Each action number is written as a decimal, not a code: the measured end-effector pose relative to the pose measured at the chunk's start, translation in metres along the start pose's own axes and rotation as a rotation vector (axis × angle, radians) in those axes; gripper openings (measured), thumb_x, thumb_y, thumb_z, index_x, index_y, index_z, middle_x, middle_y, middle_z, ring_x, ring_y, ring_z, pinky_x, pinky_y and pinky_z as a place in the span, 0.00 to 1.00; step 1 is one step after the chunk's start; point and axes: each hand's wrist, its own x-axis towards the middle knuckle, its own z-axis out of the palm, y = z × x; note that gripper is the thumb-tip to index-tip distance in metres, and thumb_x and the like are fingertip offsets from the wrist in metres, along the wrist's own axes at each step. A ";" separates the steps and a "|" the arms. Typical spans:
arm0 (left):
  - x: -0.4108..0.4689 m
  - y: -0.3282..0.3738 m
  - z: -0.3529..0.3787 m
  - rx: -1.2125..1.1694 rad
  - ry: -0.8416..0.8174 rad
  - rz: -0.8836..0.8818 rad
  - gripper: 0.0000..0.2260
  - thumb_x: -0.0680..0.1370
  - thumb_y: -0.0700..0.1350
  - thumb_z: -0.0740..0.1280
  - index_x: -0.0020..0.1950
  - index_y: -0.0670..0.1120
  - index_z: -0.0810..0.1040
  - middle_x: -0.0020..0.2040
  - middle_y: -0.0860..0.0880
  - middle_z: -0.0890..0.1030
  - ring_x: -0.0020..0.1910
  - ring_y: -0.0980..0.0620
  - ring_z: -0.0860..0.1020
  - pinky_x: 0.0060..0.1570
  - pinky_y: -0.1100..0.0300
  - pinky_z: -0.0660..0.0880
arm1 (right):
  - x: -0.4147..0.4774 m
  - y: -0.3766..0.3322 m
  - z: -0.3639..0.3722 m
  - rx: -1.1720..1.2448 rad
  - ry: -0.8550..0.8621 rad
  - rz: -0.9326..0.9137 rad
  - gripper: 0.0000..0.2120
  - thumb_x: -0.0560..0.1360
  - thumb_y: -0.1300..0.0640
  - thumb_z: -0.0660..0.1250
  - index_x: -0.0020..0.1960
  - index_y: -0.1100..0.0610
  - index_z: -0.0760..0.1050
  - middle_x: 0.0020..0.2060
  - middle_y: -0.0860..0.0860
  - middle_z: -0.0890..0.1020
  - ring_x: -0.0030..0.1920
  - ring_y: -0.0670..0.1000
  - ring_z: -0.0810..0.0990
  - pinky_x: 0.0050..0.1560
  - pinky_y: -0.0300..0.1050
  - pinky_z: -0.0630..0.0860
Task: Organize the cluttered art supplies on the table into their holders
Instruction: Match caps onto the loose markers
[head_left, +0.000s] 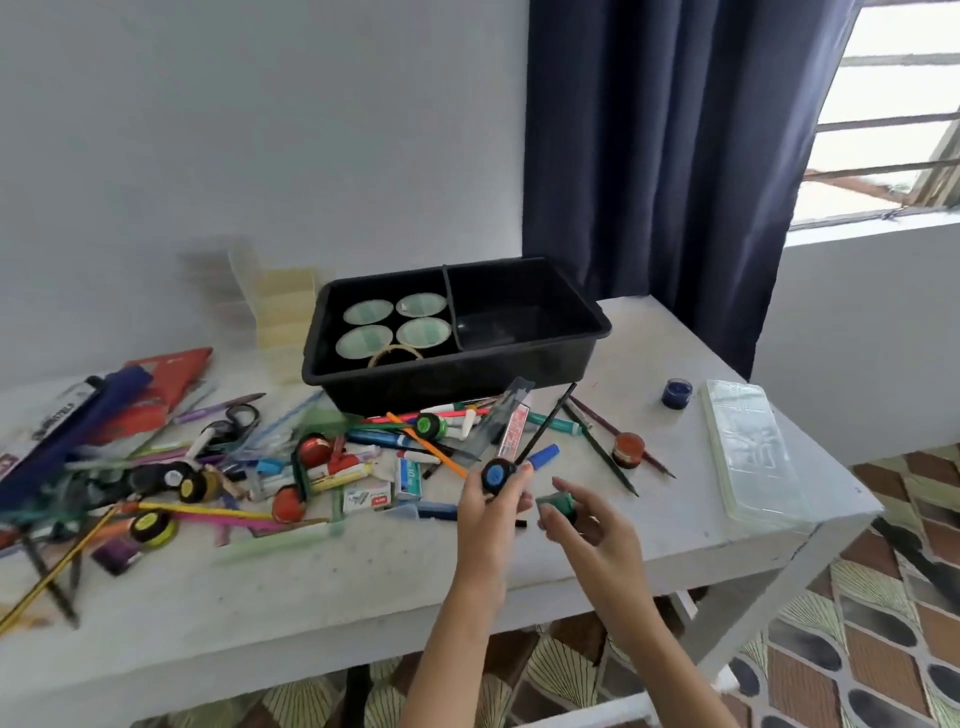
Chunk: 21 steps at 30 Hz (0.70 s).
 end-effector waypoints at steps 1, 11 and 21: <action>-0.002 0.002 -0.011 0.034 0.048 0.026 0.11 0.76 0.48 0.67 0.55 0.46 0.76 0.51 0.45 0.77 0.46 0.54 0.78 0.42 0.68 0.70 | -0.001 -0.002 0.011 0.012 -0.020 0.000 0.16 0.74 0.55 0.69 0.61 0.49 0.75 0.47 0.48 0.82 0.47 0.48 0.81 0.51 0.46 0.79; -0.018 -0.003 -0.131 0.249 0.540 0.294 0.14 0.73 0.45 0.72 0.57 0.49 0.75 0.51 0.54 0.77 0.49 0.59 0.76 0.38 0.74 0.71 | -0.027 -0.026 0.103 0.003 -0.039 -0.109 0.15 0.69 0.58 0.74 0.52 0.51 0.73 0.46 0.48 0.78 0.42 0.45 0.79 0.42 0.36 0.77; -0.019 -0.025 -0.170 0.340 0.585 0.346 0.15 0.71 0.42 0.74 0.56 0.48 0.77 0.50 0.52 0.79 0.51 0.55 0.78 0.52 0.65 0.74 | -0.021 -0.016 0.148 -0.574 -0.128 -0.439 0.19 0.67 0.66 0.74 0.56 0.56 0.76 0.50 0.50 0.76 0.52 0.51 0.73 0.52 0.38 0.70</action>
